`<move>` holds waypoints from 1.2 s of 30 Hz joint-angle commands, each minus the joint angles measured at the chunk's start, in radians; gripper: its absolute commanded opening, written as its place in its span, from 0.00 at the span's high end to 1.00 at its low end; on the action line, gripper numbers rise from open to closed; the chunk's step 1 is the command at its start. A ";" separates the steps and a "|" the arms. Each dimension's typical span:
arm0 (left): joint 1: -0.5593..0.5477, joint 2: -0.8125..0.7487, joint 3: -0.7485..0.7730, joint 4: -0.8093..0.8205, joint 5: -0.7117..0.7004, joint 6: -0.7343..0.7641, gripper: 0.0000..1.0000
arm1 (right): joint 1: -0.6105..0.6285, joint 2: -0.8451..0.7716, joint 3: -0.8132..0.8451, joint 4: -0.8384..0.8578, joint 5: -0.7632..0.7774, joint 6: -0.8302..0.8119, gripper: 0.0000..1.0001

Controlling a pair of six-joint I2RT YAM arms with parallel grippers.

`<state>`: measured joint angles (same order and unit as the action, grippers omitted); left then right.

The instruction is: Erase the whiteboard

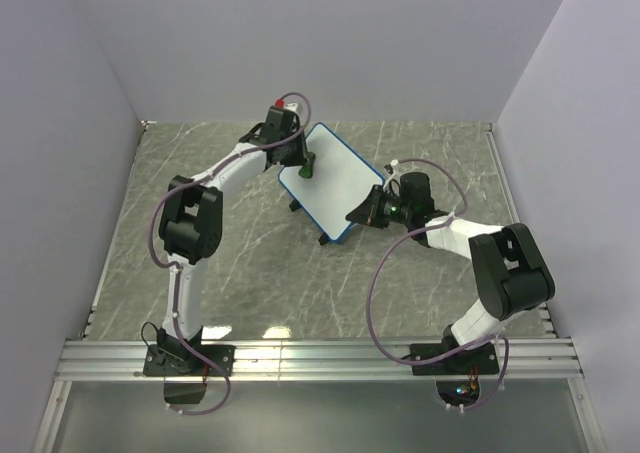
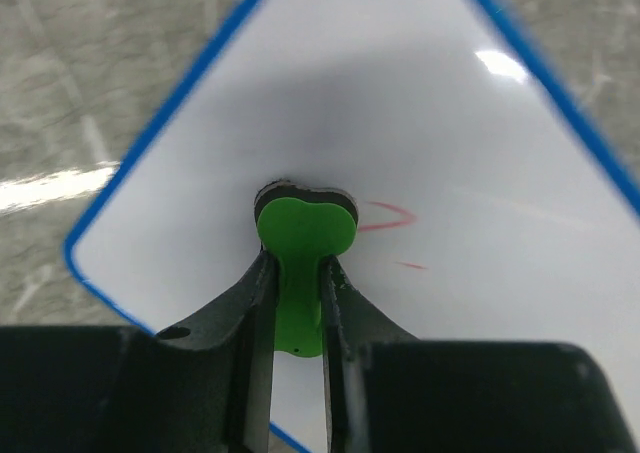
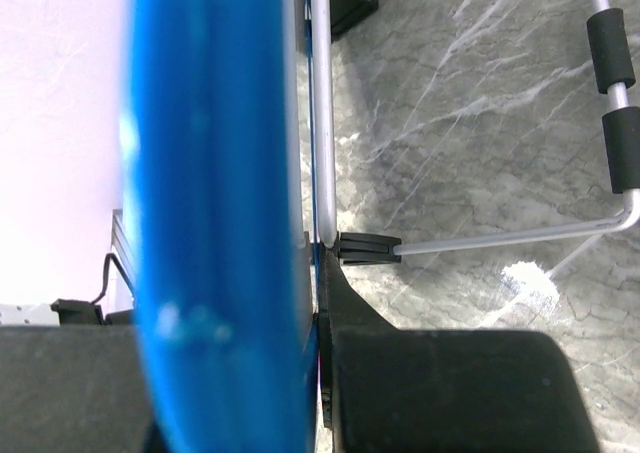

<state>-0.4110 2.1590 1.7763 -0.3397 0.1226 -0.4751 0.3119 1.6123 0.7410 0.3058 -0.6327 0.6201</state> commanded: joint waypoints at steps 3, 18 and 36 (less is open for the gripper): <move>-0.169 0.047 0.083 0.007 0.089 -0.007 1.00 | 0.079 0.110 -0.023 -0.223 -0.042 -0.045 1.00; 0.011 0.214 0.265 -0.085 0.037 0.003 1.00 | 0.084 0.093 -0.066 -0.224 -0.042 -0.059 1.00; 0.086 0.016 0.161 -0.085 0.015 -0.005 1.00 | 0.084 0.040 -0.103 -0.226 0.008 -0.043 1.00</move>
<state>-0.3286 2.2547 1.9381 -0.3576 0.1421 -0.4870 0.3267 1.6146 0.7170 0.3531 -0.5972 0.6193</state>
